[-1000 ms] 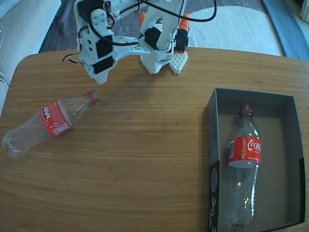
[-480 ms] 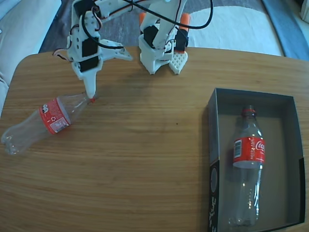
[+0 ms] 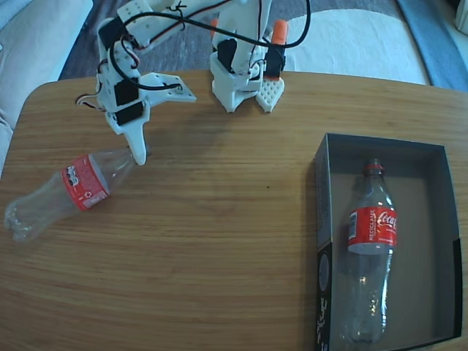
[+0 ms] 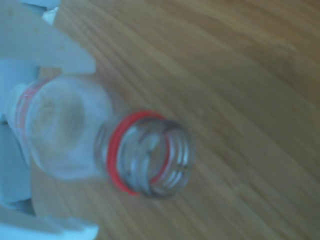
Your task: Grasp the bottles and put them in the box.
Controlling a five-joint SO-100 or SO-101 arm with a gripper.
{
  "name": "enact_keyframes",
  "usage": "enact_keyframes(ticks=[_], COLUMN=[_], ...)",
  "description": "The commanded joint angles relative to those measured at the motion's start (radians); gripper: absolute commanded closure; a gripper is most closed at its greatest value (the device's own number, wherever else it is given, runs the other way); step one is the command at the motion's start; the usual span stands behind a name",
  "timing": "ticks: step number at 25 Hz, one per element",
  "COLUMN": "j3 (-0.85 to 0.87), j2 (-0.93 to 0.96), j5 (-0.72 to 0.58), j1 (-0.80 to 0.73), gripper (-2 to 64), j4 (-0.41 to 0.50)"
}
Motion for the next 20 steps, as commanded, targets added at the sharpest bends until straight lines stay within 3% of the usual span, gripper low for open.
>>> enact_keyframes(ticks=[1, 17, 20], j3=[-0.052, -0.192, -0.198], j2=[0.005, -0.216, -0.258], j5=[-0.005, -0.002, -0.002], j1=[0.002, -0.031, -0.031], gripper=[24.5, 24.0, 23.9], j4=[-0.003, -0.02, -0.058])
